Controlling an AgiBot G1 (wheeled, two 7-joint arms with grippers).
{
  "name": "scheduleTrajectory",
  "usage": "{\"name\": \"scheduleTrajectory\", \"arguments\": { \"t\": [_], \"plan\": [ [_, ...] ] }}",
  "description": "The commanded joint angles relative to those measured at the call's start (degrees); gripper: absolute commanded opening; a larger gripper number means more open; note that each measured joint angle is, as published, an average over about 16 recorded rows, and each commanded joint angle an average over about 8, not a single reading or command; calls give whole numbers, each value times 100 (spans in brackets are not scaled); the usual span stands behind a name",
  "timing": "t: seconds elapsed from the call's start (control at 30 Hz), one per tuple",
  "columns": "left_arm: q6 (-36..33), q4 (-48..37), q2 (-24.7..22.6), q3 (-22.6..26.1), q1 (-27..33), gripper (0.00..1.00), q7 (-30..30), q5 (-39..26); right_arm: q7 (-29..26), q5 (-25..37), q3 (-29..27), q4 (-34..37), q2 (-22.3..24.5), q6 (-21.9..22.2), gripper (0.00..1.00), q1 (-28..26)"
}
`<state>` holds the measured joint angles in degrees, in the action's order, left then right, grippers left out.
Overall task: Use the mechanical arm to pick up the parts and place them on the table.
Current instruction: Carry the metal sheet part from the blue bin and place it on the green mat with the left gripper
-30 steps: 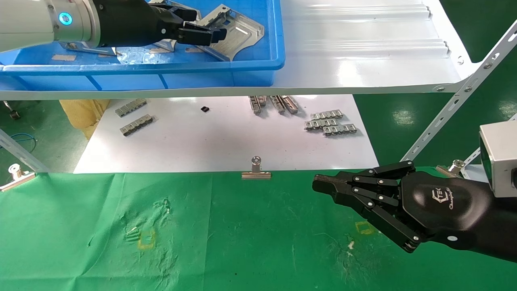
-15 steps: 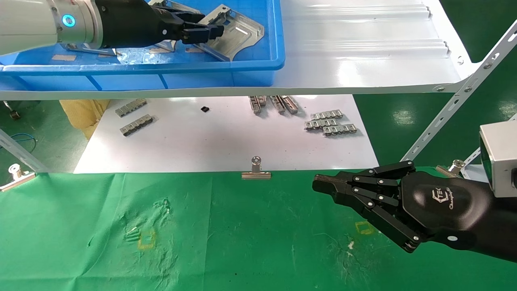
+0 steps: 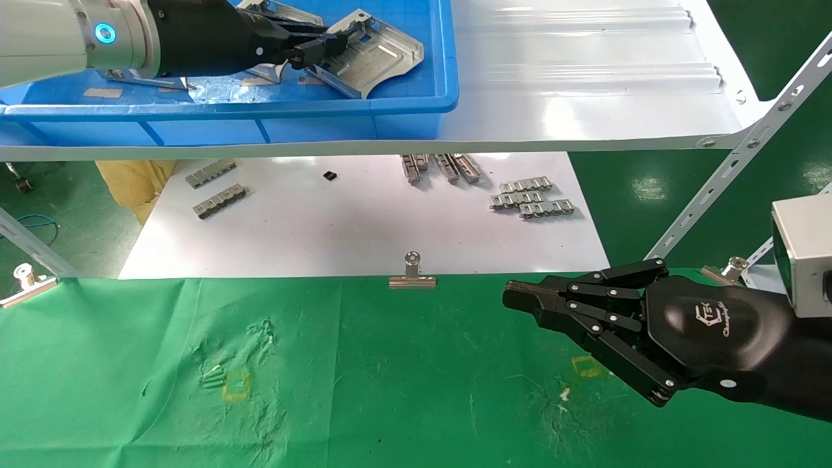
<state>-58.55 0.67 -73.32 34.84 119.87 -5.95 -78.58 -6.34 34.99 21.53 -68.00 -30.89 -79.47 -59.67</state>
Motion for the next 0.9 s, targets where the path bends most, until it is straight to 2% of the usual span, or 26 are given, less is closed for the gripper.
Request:
{"name": "scheduleTrajectory", "arguments": {
  "t": [0.03,0.27,0.43,0.9],
  "plan": [
    [-9,0,4,3,10,0,9,-4,0,0,0,0,0,0,0,0],
    [-66,104,183,-221,31,0,200,316,0,0,0,0,0,0,0,0],
    [-450,242,445,-463,13,0,485,667,0,0,0,0,0,0,0,0],
    [-2918,593,1397,-850,-292,0,1525,1304,0,0,0,0,0,0,0,0]
  ]
}}
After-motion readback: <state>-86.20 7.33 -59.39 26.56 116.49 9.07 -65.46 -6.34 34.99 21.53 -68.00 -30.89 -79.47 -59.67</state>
